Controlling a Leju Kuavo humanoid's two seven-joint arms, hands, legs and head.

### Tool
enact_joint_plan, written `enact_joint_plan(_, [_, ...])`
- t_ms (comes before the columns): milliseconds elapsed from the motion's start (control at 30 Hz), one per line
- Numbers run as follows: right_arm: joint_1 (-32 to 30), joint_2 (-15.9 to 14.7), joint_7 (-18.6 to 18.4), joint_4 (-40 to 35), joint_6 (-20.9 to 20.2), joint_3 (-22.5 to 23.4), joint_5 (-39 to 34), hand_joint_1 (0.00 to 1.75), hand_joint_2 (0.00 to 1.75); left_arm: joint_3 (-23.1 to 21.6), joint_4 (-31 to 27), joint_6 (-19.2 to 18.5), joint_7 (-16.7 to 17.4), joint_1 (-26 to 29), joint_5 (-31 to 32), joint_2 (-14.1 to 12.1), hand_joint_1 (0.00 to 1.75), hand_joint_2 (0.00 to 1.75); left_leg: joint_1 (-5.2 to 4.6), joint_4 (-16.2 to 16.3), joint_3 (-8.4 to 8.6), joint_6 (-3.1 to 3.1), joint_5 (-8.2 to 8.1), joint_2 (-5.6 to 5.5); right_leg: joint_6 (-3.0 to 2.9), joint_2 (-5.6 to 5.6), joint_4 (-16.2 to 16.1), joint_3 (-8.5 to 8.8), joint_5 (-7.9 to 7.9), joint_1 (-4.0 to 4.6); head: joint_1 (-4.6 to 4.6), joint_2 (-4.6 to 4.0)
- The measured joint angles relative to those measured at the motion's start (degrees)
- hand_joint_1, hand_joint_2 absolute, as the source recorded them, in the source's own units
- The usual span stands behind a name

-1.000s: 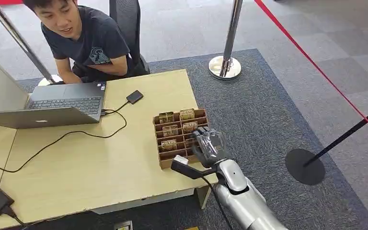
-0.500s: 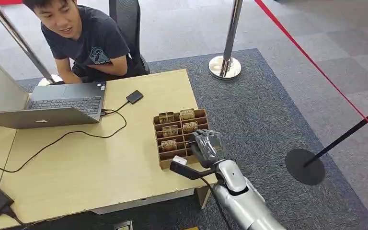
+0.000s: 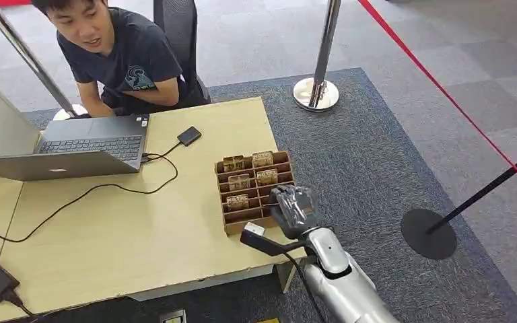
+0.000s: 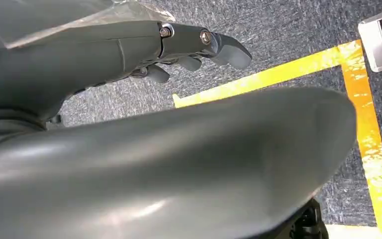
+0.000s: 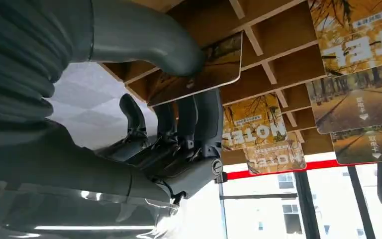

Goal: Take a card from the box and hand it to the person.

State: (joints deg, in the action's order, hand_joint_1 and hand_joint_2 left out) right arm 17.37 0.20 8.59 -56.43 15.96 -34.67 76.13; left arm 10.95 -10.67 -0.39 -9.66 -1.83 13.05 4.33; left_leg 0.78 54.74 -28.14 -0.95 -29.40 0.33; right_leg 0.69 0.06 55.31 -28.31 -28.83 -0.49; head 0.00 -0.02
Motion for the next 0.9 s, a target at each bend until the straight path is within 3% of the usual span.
enact_joint_plan(100, [0.0, -0.07, 0.0, -0.05, -0.15, 0.0, 0.0, 1.75, 1.75, 0.0, 0.0, 0.0, 0.0, 0.0, 0.09, 0.04, 0.0, 0.0, 0.0, 0.0, 0.0, 0.0, 0.0, 0.0, 0.0, 0.0, 0.0, 0.0, 0.0, 0.0, 0.02, 0.0])
enact_joint_plan(900, [-0.76, -0.59, -0.04, -1.9, -1.36, 0.04, 0.35, 1.75, 1.75, 0.0, 0.0, -0.28, 0.0, -0.02, 0.77, 0.13, 0.0, 0.0, 0.0, 0.0, 0.0, 0.0, 0.0, 0.0, 0.0, 0.0, 0.0, -0.01, 0.0, 0.0, 0.02, 0.0])
